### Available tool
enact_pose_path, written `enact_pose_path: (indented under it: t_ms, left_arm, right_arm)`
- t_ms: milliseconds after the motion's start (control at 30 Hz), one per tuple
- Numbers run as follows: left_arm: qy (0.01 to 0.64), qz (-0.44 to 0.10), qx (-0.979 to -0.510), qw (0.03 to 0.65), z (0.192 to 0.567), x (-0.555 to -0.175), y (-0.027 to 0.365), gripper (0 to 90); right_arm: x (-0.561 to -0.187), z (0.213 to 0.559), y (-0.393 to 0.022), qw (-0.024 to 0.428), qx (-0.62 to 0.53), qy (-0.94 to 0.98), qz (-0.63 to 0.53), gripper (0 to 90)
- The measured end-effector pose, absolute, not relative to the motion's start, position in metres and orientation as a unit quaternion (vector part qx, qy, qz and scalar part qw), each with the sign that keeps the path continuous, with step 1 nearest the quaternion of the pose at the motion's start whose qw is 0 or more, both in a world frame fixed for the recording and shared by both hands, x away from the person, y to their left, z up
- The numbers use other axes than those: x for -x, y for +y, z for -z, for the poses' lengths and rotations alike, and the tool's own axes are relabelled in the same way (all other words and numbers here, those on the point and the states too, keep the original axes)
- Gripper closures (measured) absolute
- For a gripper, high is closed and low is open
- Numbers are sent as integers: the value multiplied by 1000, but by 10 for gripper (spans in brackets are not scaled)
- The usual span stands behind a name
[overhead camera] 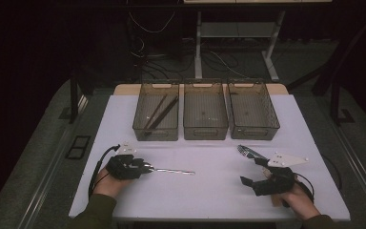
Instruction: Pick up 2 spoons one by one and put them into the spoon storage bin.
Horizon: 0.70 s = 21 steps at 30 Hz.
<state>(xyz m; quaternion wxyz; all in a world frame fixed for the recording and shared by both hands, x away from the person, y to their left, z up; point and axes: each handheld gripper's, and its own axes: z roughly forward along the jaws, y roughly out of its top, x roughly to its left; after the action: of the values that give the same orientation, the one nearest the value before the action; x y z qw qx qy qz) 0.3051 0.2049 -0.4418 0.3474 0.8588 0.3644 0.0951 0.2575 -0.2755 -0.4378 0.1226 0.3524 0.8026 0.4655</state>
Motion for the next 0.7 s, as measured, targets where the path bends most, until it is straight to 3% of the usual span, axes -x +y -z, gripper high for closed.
enact_pose_path:
  t_ms: [700]
  left_arm:
    - [327, -61, -866, 373, 437, -297, 218, 857]
  right_arm:
    - [-257, 438, -276, 123, -353, 802, -466, 91]
